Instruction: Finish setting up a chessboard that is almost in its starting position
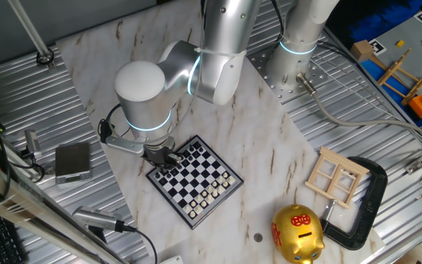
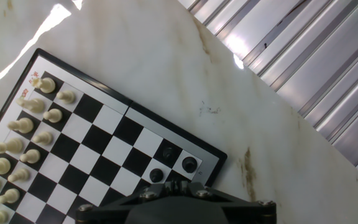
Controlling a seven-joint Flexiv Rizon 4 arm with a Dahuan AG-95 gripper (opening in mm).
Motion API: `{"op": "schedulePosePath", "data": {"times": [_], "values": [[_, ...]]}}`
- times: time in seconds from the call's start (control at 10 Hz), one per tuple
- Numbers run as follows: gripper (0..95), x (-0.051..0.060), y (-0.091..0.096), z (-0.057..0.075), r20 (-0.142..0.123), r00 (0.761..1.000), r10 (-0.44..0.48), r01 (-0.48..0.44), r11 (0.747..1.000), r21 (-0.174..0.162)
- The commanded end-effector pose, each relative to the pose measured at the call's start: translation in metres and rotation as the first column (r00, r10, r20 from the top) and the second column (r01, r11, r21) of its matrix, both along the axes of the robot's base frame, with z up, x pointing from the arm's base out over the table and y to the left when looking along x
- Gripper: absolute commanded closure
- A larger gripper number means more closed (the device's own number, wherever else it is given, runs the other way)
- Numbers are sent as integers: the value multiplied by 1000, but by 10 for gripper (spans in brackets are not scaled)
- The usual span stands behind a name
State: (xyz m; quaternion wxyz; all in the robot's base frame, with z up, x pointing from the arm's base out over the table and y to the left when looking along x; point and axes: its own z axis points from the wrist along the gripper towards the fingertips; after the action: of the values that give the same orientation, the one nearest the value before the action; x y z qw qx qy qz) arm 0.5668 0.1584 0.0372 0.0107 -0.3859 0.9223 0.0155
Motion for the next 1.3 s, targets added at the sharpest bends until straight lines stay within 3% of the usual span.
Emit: {"op": "schedulePosePath", "data": {"times": [0.1,1.3], "values": [[760,0,0,0,-2,1000,3,-3,1000,0],[760,-1,0,1,0,1000,15,-15,1000,-4]]}}
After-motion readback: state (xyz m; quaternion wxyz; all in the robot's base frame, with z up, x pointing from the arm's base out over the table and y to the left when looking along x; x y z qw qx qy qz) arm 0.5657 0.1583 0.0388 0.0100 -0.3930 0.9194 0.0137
